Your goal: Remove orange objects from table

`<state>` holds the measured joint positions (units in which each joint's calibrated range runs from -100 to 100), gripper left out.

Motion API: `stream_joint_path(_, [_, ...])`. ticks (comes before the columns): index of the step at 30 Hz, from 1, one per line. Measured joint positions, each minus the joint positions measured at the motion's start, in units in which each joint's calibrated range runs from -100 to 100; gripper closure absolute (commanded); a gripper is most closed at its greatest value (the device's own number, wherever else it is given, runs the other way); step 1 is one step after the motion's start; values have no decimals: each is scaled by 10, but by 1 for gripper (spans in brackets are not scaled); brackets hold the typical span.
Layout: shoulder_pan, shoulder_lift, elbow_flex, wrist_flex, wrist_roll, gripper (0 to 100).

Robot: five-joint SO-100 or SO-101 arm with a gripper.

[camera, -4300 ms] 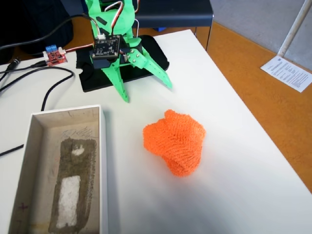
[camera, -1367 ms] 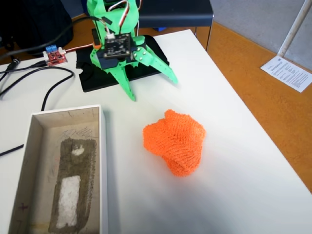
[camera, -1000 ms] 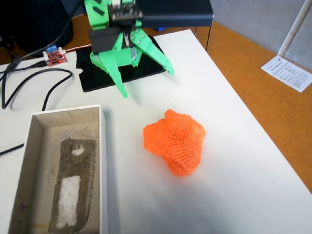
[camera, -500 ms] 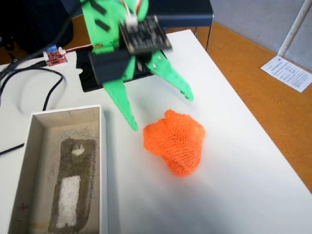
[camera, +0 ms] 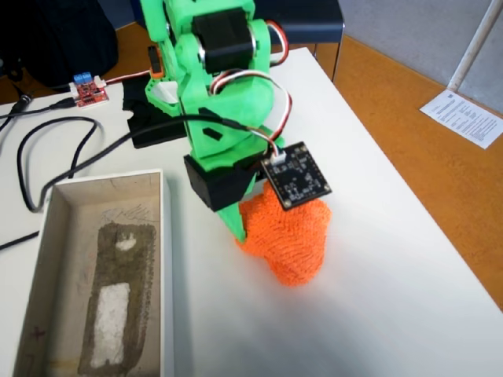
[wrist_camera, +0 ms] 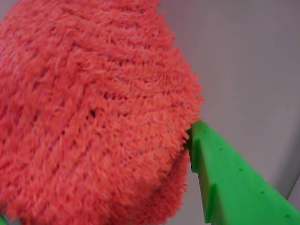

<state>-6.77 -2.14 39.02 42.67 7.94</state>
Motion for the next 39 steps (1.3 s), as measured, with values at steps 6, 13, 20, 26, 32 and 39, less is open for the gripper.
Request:
stream_joint_path(6, [7, 19, -14, -27, 5, 100])
stream_joint_path(13, [22, 13, -16, -50, -2, 100])
stream_joint_path(20, [38, -119, -52, 2, -25, 100])
stream_joint_path(26, [128, -254, -192, 107, -23, 100])
stream_joint_path(32, [271, -285, -306, 244, -6, 100])
stream_joint_path(39, [377, -269, -207, 244, 11, 100])
